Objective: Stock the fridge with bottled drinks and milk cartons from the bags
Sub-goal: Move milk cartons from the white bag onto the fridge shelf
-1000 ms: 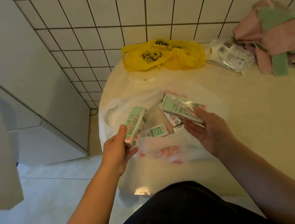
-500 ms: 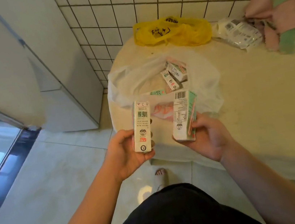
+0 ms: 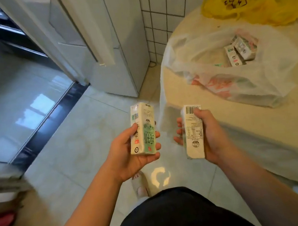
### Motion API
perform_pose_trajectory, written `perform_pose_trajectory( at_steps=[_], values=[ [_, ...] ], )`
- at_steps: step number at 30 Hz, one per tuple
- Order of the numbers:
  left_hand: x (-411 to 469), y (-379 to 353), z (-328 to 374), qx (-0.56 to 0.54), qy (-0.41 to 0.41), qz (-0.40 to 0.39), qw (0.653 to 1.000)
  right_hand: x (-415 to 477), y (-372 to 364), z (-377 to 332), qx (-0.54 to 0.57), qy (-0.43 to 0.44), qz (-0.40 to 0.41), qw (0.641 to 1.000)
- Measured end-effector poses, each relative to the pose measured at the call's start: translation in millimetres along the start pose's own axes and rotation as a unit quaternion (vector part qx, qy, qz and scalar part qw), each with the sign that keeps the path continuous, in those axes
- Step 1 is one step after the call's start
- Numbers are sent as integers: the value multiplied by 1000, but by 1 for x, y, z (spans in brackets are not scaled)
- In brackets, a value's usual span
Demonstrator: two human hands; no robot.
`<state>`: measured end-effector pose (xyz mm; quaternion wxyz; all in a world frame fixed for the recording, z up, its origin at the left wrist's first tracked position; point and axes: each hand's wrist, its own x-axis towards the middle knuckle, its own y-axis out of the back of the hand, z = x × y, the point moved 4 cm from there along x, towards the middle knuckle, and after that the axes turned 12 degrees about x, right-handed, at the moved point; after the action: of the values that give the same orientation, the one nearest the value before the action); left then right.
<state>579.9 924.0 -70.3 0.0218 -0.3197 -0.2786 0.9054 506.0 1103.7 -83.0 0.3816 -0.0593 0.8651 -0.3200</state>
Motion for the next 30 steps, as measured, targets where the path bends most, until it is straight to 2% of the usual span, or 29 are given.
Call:
perform_pose_trajectory(
  at_steps=[3,7,9,12,14,17,22,25,28,30],
  values=[
    [-32,40,8,4,-29,27,999,10,-38,33,-5,-29,-2,1000],
    [-76,103,27,132,-50,156,978,27,-100,84,-82,-62,-21,994],
    [-96,142,39,173,-56,210,961,36,-133,112,-81,-80,-23,993],
    [-130,205,58,258,-60,284,921,52,-180,157,-65,-98,-10,993],
    [-158,251,72,327,-73,329,883,68,-215,191,-94,-91,-8,991],
    [-189,299,89,370,-92,371,847,85,-256,225,-143,-74,10,987],
    [-242,386,115,325,-128,449,823,108,-328,286,-185,-70,31,980],
    [-253,422,120,229,-131,453,851,118,-357,310,-188,-76,25,979],
    [-251,449,124,57,-135,444,884,128,-383,327,-162,-104,1,981],
    [-248,464,129,-43,-142,431,890,137,-399,336,-123,-131,-12,984]
  ],
)
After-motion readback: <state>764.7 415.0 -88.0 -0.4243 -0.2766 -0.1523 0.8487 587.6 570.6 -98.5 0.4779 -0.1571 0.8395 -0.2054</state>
